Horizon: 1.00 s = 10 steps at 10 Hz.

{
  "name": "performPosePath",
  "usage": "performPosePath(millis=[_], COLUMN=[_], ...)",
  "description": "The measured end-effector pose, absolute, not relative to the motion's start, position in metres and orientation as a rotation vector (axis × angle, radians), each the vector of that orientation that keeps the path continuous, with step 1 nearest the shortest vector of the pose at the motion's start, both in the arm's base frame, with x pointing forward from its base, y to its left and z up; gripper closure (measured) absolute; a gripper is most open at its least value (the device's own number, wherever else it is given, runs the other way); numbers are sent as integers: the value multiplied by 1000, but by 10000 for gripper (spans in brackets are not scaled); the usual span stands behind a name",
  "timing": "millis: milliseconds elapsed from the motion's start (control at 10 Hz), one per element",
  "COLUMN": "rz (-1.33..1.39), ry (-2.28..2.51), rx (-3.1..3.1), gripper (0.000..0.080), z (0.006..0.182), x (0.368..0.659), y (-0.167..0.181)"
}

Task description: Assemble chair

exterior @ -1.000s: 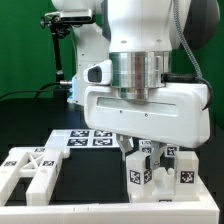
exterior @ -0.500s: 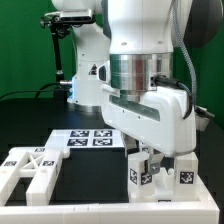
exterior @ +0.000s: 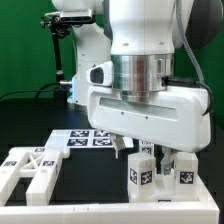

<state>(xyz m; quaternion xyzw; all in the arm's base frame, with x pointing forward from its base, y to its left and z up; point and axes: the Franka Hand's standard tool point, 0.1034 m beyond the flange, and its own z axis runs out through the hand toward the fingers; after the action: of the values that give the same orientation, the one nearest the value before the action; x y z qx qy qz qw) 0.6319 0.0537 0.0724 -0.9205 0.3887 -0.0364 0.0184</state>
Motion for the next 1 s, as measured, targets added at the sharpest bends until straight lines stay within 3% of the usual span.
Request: performPosePath(millis=[1000], rz=[-141], ry=[-122], rx=[-3155], gripper=[151], z=[74], x=[635], y=[52])
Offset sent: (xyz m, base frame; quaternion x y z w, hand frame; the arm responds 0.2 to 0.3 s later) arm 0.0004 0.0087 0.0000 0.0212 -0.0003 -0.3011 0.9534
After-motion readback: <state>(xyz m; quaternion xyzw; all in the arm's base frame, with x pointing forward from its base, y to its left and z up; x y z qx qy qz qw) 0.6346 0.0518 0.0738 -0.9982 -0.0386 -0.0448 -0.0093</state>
